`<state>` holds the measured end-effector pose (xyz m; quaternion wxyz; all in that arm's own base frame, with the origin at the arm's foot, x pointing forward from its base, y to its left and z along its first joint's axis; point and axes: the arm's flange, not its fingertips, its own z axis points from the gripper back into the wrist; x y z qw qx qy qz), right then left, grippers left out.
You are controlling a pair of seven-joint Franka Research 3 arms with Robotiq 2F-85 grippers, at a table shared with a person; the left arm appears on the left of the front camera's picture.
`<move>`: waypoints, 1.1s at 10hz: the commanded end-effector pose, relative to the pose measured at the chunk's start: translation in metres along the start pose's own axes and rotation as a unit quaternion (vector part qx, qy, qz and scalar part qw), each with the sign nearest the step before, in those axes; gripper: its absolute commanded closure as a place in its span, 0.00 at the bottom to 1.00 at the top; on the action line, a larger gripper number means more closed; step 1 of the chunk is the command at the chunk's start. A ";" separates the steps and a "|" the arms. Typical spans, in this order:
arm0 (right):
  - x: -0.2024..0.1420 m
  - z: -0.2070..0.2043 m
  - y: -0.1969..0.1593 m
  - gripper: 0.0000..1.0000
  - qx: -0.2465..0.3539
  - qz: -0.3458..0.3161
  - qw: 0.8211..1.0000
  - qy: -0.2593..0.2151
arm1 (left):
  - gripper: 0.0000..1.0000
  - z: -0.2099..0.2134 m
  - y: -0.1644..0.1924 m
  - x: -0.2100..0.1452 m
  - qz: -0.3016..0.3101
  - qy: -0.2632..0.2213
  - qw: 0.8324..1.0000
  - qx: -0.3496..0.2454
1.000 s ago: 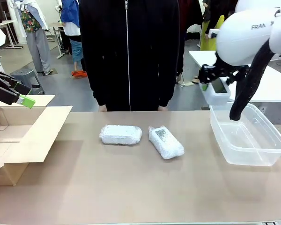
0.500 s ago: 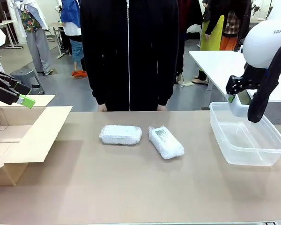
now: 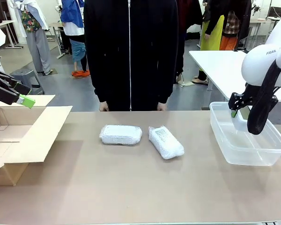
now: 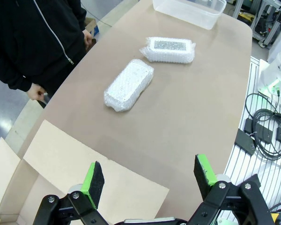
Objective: Separate and place wrapped and unwrapped clocks.
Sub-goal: If the picked Digital clock is wrapped, place it in the Package Box ; if not, place it in the Organizing box.
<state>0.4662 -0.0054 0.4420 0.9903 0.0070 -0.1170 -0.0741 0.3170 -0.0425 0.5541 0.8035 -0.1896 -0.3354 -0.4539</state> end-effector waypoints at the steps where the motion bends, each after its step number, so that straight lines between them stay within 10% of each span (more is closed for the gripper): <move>1: 0.004 -0.024 -0.006 0.22 -0.003 0.011 1.000 -0.001 | 0.00 0.000 0.002 0.000 -0.006 -0.008 1.000 -0.006; 8: 0.011 -0.076 -0.019 0.22 -0.023 0.012 0.999 0.028 | 0.00 0.000 0.002 0.000 -0.006 -0.008 1.000 -0.006; 11: 0.011 -0.074 -0.019 0.00 -0.023 0.007 0.999 0.040 | 0.00 0.000 0.002 0.000 -0.006 -0.008 1.000 -0.006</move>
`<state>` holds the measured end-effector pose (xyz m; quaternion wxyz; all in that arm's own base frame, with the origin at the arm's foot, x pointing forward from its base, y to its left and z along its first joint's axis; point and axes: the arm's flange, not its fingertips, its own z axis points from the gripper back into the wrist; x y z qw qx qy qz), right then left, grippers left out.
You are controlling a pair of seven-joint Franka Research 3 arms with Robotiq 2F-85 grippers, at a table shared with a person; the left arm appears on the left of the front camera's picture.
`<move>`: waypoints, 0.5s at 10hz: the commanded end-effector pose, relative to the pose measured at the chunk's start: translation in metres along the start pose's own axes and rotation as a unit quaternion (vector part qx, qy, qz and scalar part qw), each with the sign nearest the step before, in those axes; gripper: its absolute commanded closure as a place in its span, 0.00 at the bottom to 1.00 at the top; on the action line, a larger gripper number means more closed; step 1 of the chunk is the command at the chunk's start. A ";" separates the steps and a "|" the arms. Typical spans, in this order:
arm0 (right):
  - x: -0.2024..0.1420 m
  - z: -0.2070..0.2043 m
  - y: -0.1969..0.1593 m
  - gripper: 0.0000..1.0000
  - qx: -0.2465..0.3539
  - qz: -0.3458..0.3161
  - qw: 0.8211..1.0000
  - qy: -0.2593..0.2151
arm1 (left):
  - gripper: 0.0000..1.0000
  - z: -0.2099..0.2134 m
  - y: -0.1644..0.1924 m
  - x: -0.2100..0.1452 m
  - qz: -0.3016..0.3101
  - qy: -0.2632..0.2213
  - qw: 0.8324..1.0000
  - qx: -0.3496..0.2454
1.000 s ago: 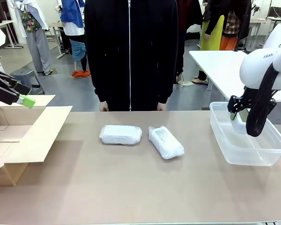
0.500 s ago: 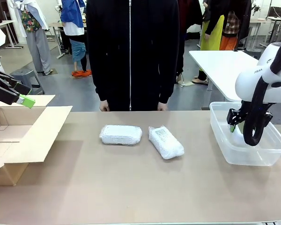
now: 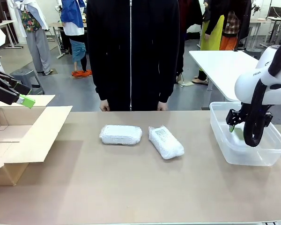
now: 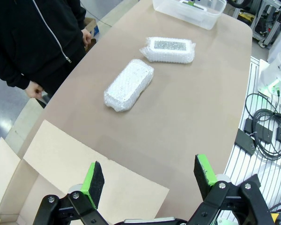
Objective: Separate and place wrapped and unwrapped clocks.
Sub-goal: If the picked Digital clock is wrapped, place it in the Package Box ; if not, place it in the Organizing box.
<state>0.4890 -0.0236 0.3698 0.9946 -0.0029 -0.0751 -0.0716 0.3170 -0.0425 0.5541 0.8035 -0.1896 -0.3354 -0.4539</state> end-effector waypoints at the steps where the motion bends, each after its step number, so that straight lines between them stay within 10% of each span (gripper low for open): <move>1: 0.004 0.004 -0.002 0.00 -0.012 0.000 1.000 0.000 | 0.00 0.000 0.002 0.000 -0.006 -0.008 1.000 -0.006; 5: 0.004 0.014 0.003 0.00 -0.010 0.005 1.000 -0.002 | 0.00 0.000 0.002 0.000 -0.006 -0.008 1.000 -0.006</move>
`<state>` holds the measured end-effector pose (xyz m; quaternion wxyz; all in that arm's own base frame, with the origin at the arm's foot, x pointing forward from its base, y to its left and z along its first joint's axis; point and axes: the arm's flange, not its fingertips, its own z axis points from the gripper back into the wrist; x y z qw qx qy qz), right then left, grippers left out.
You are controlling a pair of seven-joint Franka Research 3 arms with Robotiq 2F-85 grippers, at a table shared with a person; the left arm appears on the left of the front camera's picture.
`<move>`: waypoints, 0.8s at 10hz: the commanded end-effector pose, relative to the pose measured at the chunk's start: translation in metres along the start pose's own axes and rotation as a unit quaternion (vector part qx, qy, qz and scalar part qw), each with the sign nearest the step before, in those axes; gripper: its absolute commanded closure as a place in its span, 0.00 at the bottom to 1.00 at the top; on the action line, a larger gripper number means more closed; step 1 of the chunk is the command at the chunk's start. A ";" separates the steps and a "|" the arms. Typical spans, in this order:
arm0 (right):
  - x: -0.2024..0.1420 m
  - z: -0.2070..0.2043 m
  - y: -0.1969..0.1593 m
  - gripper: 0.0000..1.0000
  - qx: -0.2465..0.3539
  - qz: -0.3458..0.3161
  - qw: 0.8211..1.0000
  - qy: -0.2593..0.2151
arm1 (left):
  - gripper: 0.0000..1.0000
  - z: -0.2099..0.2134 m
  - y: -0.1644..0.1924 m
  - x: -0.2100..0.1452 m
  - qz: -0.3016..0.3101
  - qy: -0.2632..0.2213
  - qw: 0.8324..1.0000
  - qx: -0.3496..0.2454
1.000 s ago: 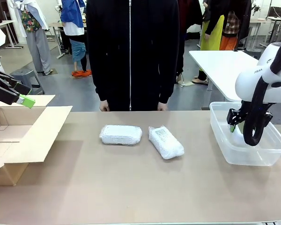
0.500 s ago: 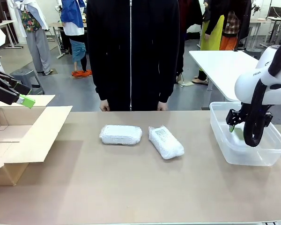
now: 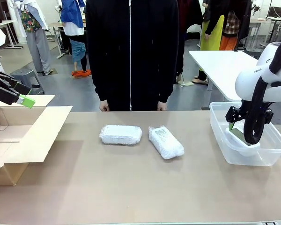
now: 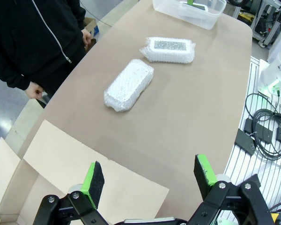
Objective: Separate and place wrapped and unwrapped clocks.
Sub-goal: If the picked Digital clock is wrapped, place it in the Package Box ; if not, place it in the Organizing box.
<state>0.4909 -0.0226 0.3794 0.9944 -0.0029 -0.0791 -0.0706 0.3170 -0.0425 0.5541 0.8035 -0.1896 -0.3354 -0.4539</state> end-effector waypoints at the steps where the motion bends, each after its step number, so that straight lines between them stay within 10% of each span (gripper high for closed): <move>1: 0.001 0.007 0.002 0.00 -0.012 0.004 1.000 0.000 | 0.00 0.000 0.002 0.000 -0.006 -0.008 1.000 -0.006; 8: -0.036 0.166 0.009 0.00 0.023 0.052 0.995 -0.087 | 0.00 0.000 0.002 0.000 -0.006 -0.008 1.000 -0.006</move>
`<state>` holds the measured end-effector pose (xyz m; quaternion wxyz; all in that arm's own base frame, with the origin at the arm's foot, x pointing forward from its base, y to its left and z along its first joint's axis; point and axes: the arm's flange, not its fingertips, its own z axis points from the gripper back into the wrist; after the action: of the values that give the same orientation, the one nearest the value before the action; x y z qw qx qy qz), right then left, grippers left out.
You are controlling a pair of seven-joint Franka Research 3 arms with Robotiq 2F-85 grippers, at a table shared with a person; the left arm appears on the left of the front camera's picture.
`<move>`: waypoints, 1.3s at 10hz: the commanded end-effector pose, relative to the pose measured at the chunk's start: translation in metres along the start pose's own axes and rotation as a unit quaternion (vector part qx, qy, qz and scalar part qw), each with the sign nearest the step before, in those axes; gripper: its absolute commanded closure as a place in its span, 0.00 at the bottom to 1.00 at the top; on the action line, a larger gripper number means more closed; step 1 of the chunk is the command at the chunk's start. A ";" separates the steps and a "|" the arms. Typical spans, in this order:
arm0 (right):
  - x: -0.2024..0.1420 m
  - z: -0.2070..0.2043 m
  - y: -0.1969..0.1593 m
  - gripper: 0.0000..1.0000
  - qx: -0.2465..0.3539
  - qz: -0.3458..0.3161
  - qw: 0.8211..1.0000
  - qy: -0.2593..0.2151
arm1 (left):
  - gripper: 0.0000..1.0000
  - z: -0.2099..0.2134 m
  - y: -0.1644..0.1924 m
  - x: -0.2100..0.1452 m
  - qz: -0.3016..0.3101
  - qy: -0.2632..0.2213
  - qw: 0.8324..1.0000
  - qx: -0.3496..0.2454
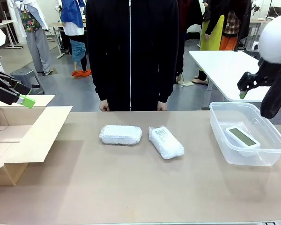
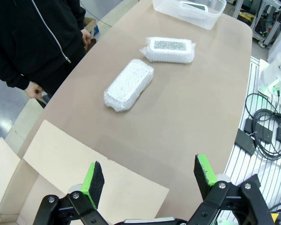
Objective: Separate and place wrapped and unwrapped clocks.
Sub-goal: If the picked Digital clock is wrapped, place it in the Package Box ; if not, place it in the Organizing box, then pick up the Digital clock indicated by the person.
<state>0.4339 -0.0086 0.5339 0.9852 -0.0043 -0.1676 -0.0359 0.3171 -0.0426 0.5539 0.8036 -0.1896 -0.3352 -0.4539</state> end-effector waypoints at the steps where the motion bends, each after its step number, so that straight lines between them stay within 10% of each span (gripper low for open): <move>1: -0.003 0.017 0.006 0.00 0.027 0.030 0.999 -0.004 | 0.00 0.000 0.002 0.000 -0.006 -0.008 1.000 -0.006; 13: -0.005 0.032 0.014 0.00 0.013 0.030 0.999 -0.018 | 0.00 0.000 0.002 0.000 -0.006 -0.008 1.000 -0.006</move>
<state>0.4197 0.0074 0.5618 0.9827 0.0023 -0.1850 -0.0021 0.3171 -0.0426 0.5539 0.8036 -0.1896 -0.3352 -0.4539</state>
